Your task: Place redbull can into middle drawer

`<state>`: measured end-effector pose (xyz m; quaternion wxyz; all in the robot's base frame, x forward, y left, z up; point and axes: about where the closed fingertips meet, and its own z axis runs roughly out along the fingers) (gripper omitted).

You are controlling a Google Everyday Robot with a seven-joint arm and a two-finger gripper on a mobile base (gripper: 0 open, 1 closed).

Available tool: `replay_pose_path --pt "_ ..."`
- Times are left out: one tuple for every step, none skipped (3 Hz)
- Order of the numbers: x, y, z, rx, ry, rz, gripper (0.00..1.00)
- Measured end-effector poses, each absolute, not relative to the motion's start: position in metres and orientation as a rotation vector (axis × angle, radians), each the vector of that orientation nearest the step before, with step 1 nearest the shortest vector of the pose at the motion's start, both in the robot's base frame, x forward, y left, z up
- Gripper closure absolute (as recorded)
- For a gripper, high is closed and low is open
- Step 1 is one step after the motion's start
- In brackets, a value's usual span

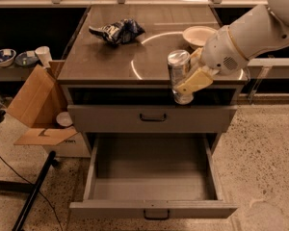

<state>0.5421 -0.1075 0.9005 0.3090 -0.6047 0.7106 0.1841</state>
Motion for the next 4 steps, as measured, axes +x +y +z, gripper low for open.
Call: replay_pose_path --pt "0.544 -0.107 0.865 -1.626 1.935 0.442 1.0" --pt "0.552 -0.1 0.828 -1.655 1.965 0.374 1.0" --pt "0.556 -0.093 0.793 -1.687 2.001 0.295 1.0" --pt "0.555 -0.09 0.759 -1.732 2.045 0.215 1.0"
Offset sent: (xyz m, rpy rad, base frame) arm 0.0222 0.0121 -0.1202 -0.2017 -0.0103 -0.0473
